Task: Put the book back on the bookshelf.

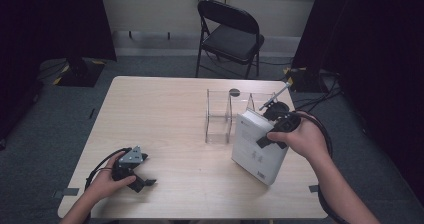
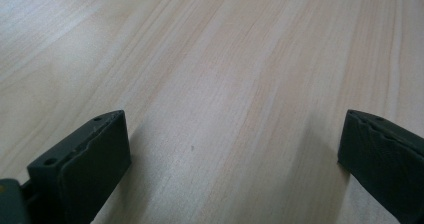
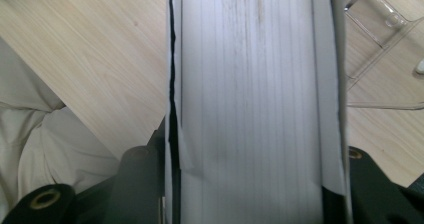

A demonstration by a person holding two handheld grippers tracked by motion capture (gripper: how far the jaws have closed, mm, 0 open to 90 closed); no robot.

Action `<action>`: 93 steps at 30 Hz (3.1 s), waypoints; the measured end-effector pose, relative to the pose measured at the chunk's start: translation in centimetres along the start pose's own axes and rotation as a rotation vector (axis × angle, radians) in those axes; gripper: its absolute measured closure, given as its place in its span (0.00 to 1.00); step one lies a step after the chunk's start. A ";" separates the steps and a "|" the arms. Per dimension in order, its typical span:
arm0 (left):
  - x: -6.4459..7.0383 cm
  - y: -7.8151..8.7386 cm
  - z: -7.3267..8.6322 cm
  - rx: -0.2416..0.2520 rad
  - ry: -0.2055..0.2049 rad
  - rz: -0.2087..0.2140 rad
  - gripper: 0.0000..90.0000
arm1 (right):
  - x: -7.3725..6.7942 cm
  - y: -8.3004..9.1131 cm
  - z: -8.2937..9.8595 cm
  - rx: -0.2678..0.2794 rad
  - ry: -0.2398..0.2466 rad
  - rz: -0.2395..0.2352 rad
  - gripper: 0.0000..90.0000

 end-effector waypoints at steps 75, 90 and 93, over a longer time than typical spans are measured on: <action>-0.1 -0.1 -0.1 0.001 -0.003 0.003 0.00 | 4.9 1.7 3.8 0.014 -0.181 0.092 0.58; -0.1 -0.1 -0.1 0.001 -0.003 0.003 0.00 | 5.5 1.7 2.9 -0.002 -0.263 0.096 0.58; -0.1 -0.1 -0.1 0.001 -0.003 0.004 0.00 | 5.6 1.8 2.7 0.002 -0.280 0.090 0.58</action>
Point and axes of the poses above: each handheld gripper's, and its own axes: y roughly backward along the jaws, z roughly out of its underside, x roughly to its right, the point moved 10 cm from there along -y, roughly forward along the jaws, and after that the axes turned 3 degrees about y, right-handed, at the moved point
